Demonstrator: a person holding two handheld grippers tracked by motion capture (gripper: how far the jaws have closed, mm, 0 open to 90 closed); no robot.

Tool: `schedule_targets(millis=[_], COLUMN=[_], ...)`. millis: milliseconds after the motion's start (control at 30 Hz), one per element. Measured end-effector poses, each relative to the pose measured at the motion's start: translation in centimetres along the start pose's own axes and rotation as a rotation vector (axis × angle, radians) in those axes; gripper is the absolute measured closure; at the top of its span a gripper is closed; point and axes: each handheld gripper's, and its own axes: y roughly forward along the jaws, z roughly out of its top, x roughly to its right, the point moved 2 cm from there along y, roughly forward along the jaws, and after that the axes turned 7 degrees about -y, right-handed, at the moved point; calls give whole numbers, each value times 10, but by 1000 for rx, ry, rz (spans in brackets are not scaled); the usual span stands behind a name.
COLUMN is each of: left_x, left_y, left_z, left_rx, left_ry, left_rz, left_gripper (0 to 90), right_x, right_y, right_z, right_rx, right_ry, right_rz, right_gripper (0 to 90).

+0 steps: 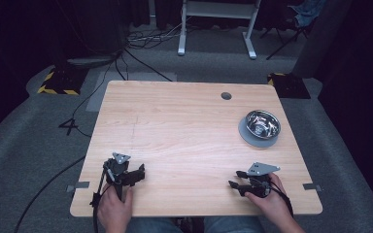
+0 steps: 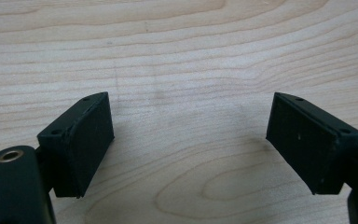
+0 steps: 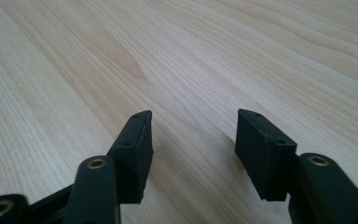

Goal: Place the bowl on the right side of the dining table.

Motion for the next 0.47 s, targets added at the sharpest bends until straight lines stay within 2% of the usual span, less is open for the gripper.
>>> schedule_targets(millis=[67,133,200,467], left_x=[0,0,0,1], left_y=[0,0,0,0], left_z=[0,0,0,0], left_rx=[0,-1,-1,4], left_ry=[-1,0,0,-8], left_rz=[0,-1,-1,-3], left_gripper=[148,149,148,148], right_x=[-2,-1,-2,-2], right_y=[3,5,6,7], right_z=[-2,-1,0,0], right_rx=[20,15,1,1], right_ry=[-23,-32,-15,-24], right_rz=[-18,-9,-19,-16], right_gripper=[334,275,211,203])
